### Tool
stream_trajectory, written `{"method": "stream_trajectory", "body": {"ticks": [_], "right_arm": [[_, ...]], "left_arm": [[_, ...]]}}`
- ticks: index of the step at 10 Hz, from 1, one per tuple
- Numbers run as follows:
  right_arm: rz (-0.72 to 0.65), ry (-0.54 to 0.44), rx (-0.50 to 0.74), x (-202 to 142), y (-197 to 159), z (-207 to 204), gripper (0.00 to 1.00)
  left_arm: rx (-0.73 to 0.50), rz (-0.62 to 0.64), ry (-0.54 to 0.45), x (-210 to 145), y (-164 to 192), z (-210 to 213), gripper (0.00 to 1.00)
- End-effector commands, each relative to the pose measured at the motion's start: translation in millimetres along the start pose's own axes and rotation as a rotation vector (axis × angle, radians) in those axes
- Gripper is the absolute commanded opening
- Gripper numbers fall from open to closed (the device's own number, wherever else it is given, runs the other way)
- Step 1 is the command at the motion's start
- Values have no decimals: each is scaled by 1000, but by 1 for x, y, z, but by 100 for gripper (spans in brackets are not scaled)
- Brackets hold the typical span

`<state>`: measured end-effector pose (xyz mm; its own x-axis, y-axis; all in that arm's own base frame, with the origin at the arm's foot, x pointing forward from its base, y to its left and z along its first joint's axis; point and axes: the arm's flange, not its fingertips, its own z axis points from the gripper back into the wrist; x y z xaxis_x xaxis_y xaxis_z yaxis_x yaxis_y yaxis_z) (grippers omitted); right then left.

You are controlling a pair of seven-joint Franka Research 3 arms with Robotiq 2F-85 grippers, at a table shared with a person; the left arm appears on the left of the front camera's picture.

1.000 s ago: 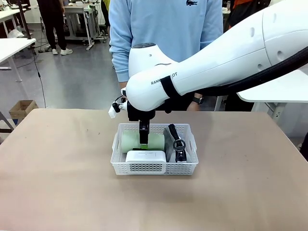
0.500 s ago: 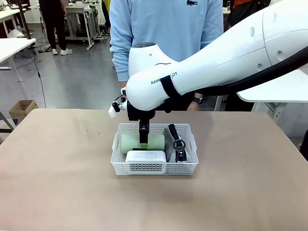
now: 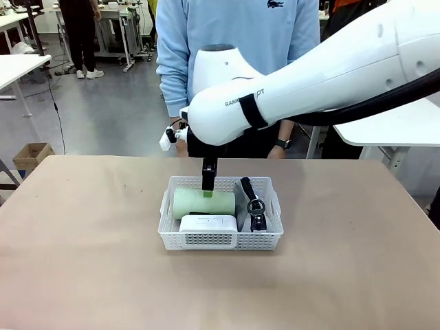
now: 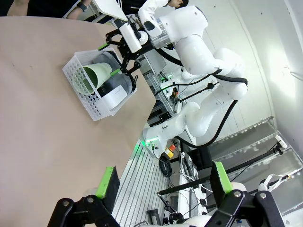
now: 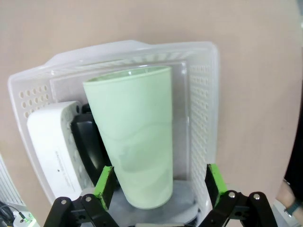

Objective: Efficiently arrange items inside the basket to fit them all.
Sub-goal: Pick up the Reusable plastic cup and place it inside the Organizing basket.

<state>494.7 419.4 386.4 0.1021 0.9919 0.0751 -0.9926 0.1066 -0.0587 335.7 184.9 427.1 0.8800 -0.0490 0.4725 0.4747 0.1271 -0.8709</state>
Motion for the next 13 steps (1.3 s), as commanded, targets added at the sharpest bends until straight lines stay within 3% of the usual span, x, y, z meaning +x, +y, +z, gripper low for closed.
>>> {"method": "stream_trajectory", "body": {"ticks": [1,4,7,8,10,11,13], "right_arm": [[-29,-68,-29,-24,13,17,100],[-116,-243,68,-68,13,52,100],[-193,-526,317,-153,18,91,100],[-232,-662,357,-184,17,100,100],[-519,-947,481,-247,5,112,100],[-657,-1065,627,-276,-3,110,100],[-833,-1257,790,-347,-7,85,100]], "left_arm": [[7,2,7,-2,-3,1,100],[7,2,7,-2,-3,1,100],[7,2,7,-2,-3,1,100],[7,2,7,-2,-3,1,100],[7,2,7,-2,-3,1,100],[7,2,7,-2,-3,1,100],[7,2,7,-2,-3,1,100]]}}
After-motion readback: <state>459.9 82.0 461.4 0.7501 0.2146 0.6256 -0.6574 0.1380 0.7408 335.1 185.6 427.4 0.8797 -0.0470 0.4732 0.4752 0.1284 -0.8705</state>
